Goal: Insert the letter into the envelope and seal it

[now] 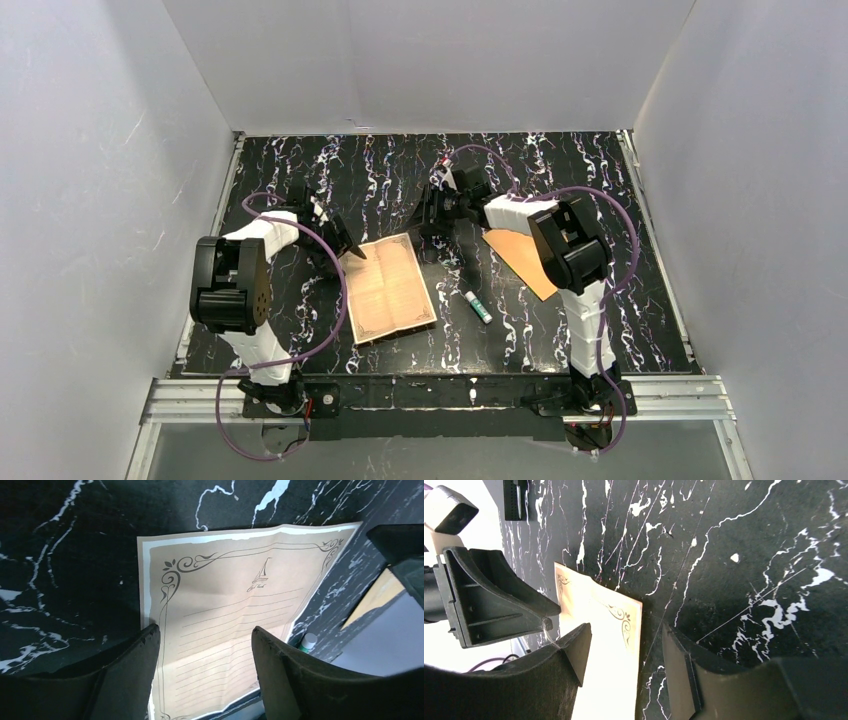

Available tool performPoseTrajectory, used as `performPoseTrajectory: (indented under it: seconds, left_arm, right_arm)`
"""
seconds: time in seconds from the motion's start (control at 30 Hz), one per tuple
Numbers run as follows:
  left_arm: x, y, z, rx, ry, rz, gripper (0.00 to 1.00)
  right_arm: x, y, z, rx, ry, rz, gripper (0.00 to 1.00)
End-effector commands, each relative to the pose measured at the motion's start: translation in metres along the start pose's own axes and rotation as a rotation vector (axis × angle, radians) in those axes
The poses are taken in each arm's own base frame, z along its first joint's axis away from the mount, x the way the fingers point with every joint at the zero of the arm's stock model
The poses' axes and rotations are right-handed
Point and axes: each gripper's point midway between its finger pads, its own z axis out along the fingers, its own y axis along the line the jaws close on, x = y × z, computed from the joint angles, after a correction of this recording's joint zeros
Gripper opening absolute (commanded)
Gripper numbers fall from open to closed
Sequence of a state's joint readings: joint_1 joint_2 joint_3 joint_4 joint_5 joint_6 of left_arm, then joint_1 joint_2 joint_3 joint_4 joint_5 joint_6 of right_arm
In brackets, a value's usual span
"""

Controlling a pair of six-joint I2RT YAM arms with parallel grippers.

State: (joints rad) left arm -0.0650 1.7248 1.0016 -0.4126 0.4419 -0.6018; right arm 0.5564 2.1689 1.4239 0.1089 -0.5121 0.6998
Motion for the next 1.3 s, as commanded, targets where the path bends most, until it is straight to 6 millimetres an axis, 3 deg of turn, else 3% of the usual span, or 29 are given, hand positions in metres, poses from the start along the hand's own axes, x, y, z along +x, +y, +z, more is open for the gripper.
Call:
performPoseTrajectory:
  seconds: [0.0,0.2,0.4,0.6,0.73,0.8,0.87,0.93,0.97,1.13,1.27]
  left_arm:
    - [0.000,0.014,-0.013,-0.112,-0.002,0.047,0.66]
    - [0.002,0.016,-0.007,-0.116,0.022,0.035,0.66]
    - [0.007,0.017,-0.003,-0.110,0.041,0.021,0.66]
    - [0.010,0.023,0.002,-0.139,0.052,-0.008,0.65]
    - [0.009,0.024,0.002,-0.138,0.037,0.005,0.65]
    - [0.006,0.021,0.000,-0.132,0.025,0.014,0.65]
    - [0.003,0.013,-0.005,-0.104,0.011,0.029,0.61]
    - [-0.005,-0.007,-0.022,-0.051,-0.023,0.062,0.60]
    - [-0.012,-0.021,-0.034,-0.017,-0.057,0.082,0.61]
    - [-0.035,-0.075,-0.097,0.092,-0.195,0.137,0.75]
    - [-0.038,-0.097,-0.128,0.154,-0.255,0.136,0.94]
  right_arm:
    - [0.000,-0.003,0.005,-0.036,0.005,-0.052,0.62]
    - [0.032,-0.003,0.013,-0.159,0.141,-0.028,0.63]
    - [0.045,-0.004,0.010,-0.191,0.150,-0.016,0.63]
    - [0.053,0.018,0.005,-0.362,0.160,0.012,0.60]
    - [0.053,0.026,0.005,-0.441,0.148,0.041,0.47]
    - [0.050,0.027,0.006,-0.457,0.128,0.053,0.36]
    - [0.044,0.031,0.006,-0.469,0.102,0.059,0.20]
    - [0.033,0.037,0.004,-0.482,0.059,0.055,0.04]
    - [0.027,0.041,0.002,-0.483,0.037,0.052,0.01]
    - [-0.018,0.049,-0.014,-0.446,-0.131,0.035,0.01]
    - [-0.063,0.062,-0.041,-0.463,-0.292,0.073,0.01]
